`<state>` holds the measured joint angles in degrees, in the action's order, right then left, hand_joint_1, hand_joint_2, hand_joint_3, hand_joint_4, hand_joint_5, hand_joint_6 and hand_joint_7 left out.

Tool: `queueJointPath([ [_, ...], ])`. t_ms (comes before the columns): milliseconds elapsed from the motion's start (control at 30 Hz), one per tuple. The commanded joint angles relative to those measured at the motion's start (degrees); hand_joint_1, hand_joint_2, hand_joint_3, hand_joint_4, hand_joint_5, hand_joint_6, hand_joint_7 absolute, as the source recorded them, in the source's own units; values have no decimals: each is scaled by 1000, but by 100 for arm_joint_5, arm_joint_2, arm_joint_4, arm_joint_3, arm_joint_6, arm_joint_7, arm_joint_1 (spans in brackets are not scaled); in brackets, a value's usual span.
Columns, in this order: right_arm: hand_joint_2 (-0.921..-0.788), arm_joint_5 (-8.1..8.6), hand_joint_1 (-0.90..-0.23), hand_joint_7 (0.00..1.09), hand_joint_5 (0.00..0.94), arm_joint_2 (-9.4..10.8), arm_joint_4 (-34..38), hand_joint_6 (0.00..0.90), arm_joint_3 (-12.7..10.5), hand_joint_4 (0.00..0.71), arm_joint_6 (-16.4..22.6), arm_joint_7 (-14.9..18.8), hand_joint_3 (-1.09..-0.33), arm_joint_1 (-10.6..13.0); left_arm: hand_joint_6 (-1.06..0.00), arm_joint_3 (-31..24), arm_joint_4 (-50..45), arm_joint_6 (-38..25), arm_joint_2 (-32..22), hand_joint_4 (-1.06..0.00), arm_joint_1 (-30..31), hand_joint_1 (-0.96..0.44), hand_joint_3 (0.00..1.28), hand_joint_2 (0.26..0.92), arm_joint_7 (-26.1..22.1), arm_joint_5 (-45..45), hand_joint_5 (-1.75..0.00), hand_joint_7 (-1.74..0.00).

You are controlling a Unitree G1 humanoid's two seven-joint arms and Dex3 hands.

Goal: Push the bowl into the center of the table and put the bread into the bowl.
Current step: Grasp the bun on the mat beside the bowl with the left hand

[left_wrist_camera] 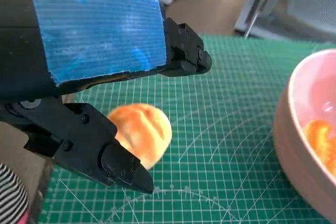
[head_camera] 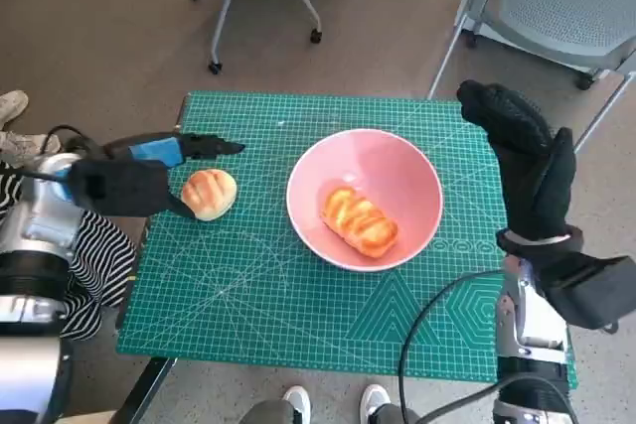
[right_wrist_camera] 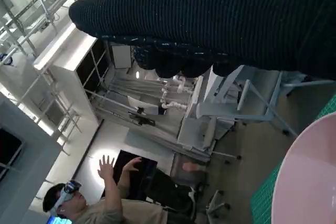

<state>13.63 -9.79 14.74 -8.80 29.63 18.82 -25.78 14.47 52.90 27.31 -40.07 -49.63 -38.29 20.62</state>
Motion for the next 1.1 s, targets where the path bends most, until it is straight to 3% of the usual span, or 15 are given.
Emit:
queueJointPath([
  [33,-921,9,-672,516,2,-73,-16,114,-30,218,-72,35,-721,175,-351,231,367,-28,153,-217,-192,34,12,778,219,311,-15,-15],
  [200,-921,-14,-667,514,2,-111,-54,115,-44,219,-67,10,-720,213,-378,472,849,-38,300,-266,-318,32,11,782,550,641,-14,-16],
  [333,-921,-24,-666,513,2,-138,-98,116,-59,220,-80,-10,-720,236,-463,639,1126,-68,380,-373,-399,62,17,813,824,866,-19,-30],
  [400,-921,-28,-668,512,2,-148,-122,117,-63,220,-82,-20,-719,252,-527,731,1222,-66,397,-453,-433,74,18,834,973,985,-24,-41],
  [467,-921,-31,-670,511,2,-157,-140,117,-66,220,-82,-30,-719,267,-649,815,1279,-37,395,-635,-456,89,15,874,1131,1109,-40,-72],
  [500,-921,-32,-670,510,2,-159,-147,118,-66,221,-83,-33,-719,272,-622,850,1299,-20,392,-656,-467,72,31,883,1199,1154,-239,-323],
  [533,-921,-34,-670,510,2,-160,-152,118,-67,221,-83,-37,-719,277,-554,886,1302,10,377,-655,-478,47,80,897,1275,1203,-563,-712],
  [567,-921,-33,-673,509,3,-162,-157,118,-68,223,-85,-38,-718,283,-526,908,1305,33,368,-680,-486,31,94,905,1328,1237,-763,-928],
  [633,-921,-38,-674,508,4,-164,-161,118,-71,226,-85,-46,-718,291,-525,938,1299,96,333,-709,-512,17,94,913,1435,1291,-941,-1084],
  [767,-921,-47,-674,506,6,-162,-168,119,-76,230,-80,-54,-718,301,-555,920,1290,198,269,-736,-549,5,79,919,1536,1298,-1096,-1175],
  [1100,-921,-95,-673,500,7,-133,-195,121,-64,235,-82,-105,-718,311,-562,701,1052,376,77,-729,-617,3,82,920,1404,1090,-1133,-1217],
])
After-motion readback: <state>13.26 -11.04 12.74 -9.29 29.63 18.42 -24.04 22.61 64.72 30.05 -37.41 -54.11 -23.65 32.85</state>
